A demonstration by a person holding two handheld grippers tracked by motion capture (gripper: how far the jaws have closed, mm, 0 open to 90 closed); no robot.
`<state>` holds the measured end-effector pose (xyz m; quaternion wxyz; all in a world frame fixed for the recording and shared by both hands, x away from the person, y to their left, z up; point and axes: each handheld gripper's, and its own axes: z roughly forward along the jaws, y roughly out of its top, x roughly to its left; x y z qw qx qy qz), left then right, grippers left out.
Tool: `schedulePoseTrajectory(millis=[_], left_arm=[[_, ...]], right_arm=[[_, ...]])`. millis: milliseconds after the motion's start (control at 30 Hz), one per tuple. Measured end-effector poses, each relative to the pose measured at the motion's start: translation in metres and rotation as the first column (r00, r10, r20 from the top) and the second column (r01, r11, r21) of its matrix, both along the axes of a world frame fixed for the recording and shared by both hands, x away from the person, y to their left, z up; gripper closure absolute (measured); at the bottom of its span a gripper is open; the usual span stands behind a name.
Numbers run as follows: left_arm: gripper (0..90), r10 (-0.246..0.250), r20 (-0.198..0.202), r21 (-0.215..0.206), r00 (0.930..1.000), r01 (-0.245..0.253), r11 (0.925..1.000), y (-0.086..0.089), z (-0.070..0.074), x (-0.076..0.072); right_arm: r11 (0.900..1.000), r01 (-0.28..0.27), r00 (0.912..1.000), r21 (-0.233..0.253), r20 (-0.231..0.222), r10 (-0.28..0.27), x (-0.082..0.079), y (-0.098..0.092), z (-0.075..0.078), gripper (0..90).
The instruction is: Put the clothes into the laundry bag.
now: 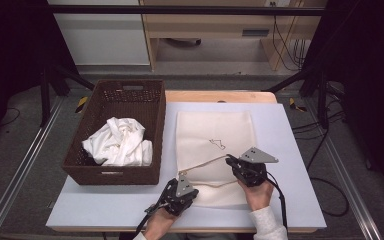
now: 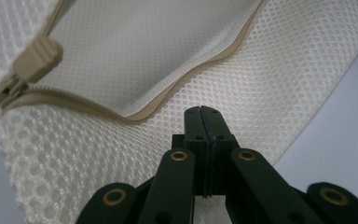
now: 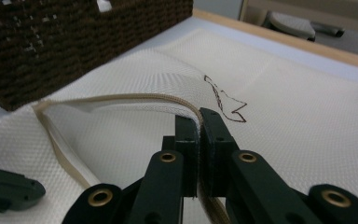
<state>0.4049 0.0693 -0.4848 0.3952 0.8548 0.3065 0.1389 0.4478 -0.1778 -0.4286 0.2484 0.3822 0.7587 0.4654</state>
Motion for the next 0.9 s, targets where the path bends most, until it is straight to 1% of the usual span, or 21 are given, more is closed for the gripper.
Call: schedulePoseTrajectory(millis=[100,200,267,333,367,467,533,567,600,633,667,700,733,800,900], left_arm=[[88.9,0.002,0.003,0.007,1.0000,-0.002,1.0000,-0.001,0.000,-0.001],[88.9,-0.001,0.000,0.001,1.0000,0.001,1.0000,0.000,0.000,0.000],[88.9,-0.002,-0.003,-0.005,1.0000,0.002,1.0000,0.001,0.000,0.001],[88.7,-0.003,-0.002,-0.009,1.0000,0.003,1.0000,0.001,0.000,0.000],[88.4,-0.003,-0.003,-0.010,1.0000,0.003,0.9999,0.001,0.000,0.000],[84.3,-0.003,-0.002,-0.022,1.0000,0.003,0.9998,0.005,0.004,-0.001],[82.1,-0.004,0.008,-0.041,1.0000,0.004,0.9991,0.009,0.011,-0.002],[79.9,-0.004,0.008,-0.041,1.0000,0.004,0.9991,0.009,0.011,-0.002],[77.3,0.005,0.025,-0.066,0.9997,-0.003,0.9978,0.015,0.019,-0.004],[75.0,0.008,0.034,-0.084,0.9994,-0.005,0.9965,0.018,0.024,-0.005],[72.1,0.008,0.034,-0.084,0.9994,-0.005,0.9965,0.018,0.024,-0.005],[68.6,0.013,0.046,-0.100,0.9988,-0.009,0.9950,0.021,0.030,-0.007],[63.8,0.027,0.076,-0.114,0.9967,-0.018,0.9933,0.026,0.040,-0.009],[57.0,0.039,0.100,-0.135,0.9942,-0.025,0.9906,0.032,0.050,-0.010],[50.4,0.066,0.133,-0.171,0.9889,-0.043,0.9843,0.042,0.064,-0.011]], right_arm=[[1.000,0.000,0.9994,0.019,0.036,-0.001,0.000,0.000,0.009,86.6],[0.999,-0.001,0.9977,0.035,0.068,-0.001,0.000,-0.001,0.016,86.5],[0.999,-0.001,0.9967,0.047,0.081,-0.003,0.001,-0.001,0.019,86.5],[0.998,-0.006,0.9968,0.056,0.079,0.001,0.001,-0.002,0.020,86.5],[0.999,-0.005,0.9966,0.052,0.082,0.001,0.001,-0.002,0.019,86.5],[0.999,-0.009,0.9966,0.037,0.082,0.006,0.001,-0.001,0.017,86.3],[0.999,-0.017,0.9960,0.036,0.088,0.014,0.000,-0.001,0.015,86.2],[0.999,-0.018,0.9956,0.037,0.092,0.015,-0.001,-0.002,0.014,86.2],[0.999,-0.020,0.9958,0.041,0.090,0.017,-0.001,-0.003,0.013,86.2],[0.999,-0.022,0.9963,0.047,0.084,0.018,-0.001,-0.003,0.013,86.2],[0.998,-0.024,0.9969,0.052,0.076,0.020,-0.001,-0.004,0.012,86.3],[0.998,-0.025,0.9971,0.052,0.073,0.021,-0.001,-0.004,0.011,86.3],[0.998,-0.028,0.9973,0.052,0.070,0.024,-0.001,-0.005,0.011,86.3],[0.998,-0.026,0.9976,0.049,0.065,0.023,-0.001,-0.005,0.010,86.2],[0.998,-0.026,0.9982,0.050,0.056,0.023,-0.002,-0.006,0.008,86.2]])
